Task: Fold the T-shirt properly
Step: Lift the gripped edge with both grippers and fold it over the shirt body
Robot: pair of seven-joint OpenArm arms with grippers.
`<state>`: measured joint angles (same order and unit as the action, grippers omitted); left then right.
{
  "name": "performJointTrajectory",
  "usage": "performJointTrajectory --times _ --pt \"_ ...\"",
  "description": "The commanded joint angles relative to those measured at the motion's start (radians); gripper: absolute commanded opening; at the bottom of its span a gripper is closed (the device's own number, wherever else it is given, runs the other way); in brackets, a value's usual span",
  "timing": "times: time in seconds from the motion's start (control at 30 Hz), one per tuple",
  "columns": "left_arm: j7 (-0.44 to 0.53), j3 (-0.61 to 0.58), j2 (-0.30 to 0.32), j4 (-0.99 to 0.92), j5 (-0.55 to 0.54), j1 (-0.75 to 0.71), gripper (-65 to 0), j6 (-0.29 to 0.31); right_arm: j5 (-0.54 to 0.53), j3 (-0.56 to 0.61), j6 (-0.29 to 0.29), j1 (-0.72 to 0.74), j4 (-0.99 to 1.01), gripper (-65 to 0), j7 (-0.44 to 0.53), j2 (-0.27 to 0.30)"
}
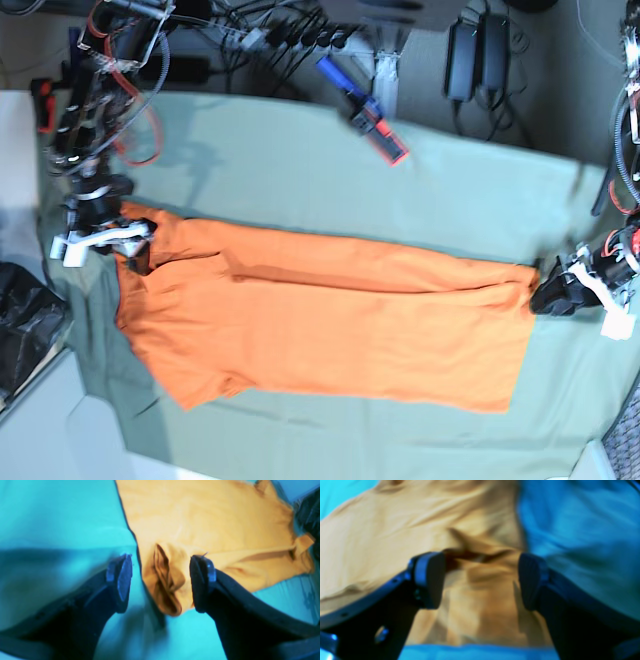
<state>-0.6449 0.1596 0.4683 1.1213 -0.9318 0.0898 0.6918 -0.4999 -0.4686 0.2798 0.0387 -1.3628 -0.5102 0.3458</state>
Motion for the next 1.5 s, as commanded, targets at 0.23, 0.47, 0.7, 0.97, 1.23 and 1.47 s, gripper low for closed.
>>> performJointTrajectory --times 0.23,0.47,0.7,0.97,1.23,1.47 --pt "0.028 0.014 0.010 0.015 -0.063 -0.058 -25.1 0.006 -0.097 -0.208 0.005 -0.018 0.010 -20.5 -0.127 0.021" --pt "0.028 0.013 -0.045 0.014 -0.071 -0.060 -19.4 0.006 -0.158 -0.125 0.008 -0.030 0.081 -20.5 -0.114 0.016" --pt "0.049 0.013 -0.083 0.008 -0.017 -0.060 -19.4 0.006 -0.163 -0.098 0.016 -0.014 0.082 -20.5 -0.116 -0.029" --pt "0.019 -0.085 -0.083 0.008 -0.014 -0.060 -19.5 0.006 -0.201 -0.098 0.043 -0.014 0.082 -20.5 -0.119 -0.100" --pt "0.029 -0.124 -0.092 0.014 -0.029 -0.059 -47.4 0.006 -0.204 -0.098 0.043 -0.014 0.082 -47.6 -0.114 -0.108" --pt "0.041 -0.119 -0.088 0.017 -0.029 -0.059 -65.0 0.006 -0.209 -0.099 0.061 -0.015 0.071 -65.0 -0.111 -0.108"
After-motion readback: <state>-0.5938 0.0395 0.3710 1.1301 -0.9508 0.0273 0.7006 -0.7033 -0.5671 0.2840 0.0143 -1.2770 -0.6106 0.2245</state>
